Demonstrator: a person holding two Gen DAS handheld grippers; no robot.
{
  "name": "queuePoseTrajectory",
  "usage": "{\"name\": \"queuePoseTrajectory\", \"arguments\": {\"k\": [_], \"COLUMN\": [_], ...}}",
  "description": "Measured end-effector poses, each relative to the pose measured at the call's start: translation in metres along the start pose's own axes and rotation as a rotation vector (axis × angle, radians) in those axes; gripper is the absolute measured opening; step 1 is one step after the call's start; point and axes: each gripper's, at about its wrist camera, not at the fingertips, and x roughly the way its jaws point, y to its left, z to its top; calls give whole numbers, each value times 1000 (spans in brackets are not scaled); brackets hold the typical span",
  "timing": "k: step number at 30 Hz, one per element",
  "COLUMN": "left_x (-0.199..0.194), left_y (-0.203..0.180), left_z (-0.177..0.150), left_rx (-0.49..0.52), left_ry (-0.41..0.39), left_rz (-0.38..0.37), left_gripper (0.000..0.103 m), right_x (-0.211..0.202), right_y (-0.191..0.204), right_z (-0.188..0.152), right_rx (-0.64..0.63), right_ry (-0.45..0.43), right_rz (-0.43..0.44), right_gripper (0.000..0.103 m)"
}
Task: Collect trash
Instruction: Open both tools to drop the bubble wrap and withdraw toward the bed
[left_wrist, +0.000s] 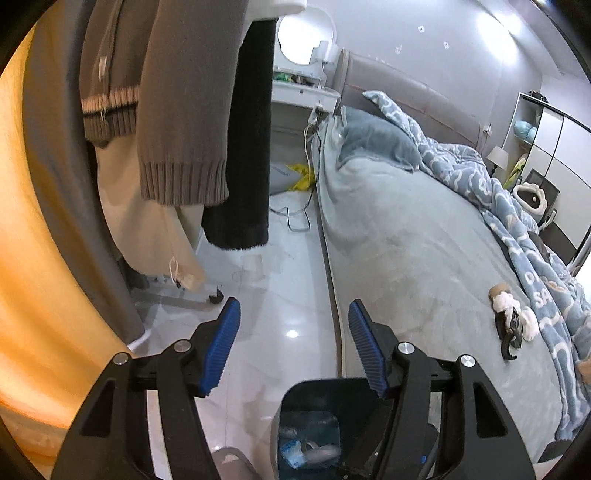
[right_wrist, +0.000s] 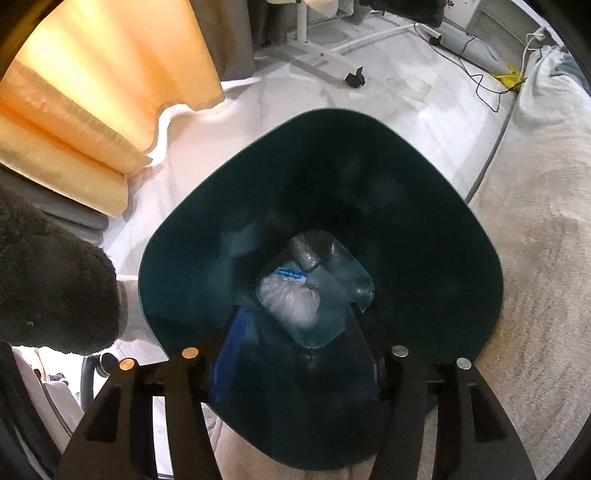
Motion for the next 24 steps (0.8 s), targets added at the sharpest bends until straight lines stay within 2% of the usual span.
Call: {"name": "queuePoseTrajectory", "arguments": {"k": [3, 5, 8, 13, 16, 24], "left_x": [-11, -16, -21, -23, -23, -18], "left_y": [-9, -16, -29, -50, -61, -96], "left_z": [6, 9, 12, 17, 18, 20], "left_rx": [30, 46, 56, 78, 92, 116], "left_ry": [-53, -82, -106, -132, -141, -150], "left_rz": [12, 16, -1, -10, -8, -38], "left_gripper": [67, 68, 69, 71, 73, 74], "right_x": [-10, -20, -34, -67, -87, -151], "right_y": [-2, -4, -6, -13, -19, -59], "right_z": [0, 0, -1, -5, -9, -35], "right_rx": [6, 10, 14, 22, 31, 98], "right_ry": [-31, -57, -93, -195, -256, -434], "right_rz": [6, 7, 1, -13, -35, -112], "right_gripper": [59, 66, 66, 66, 70, 72]}}
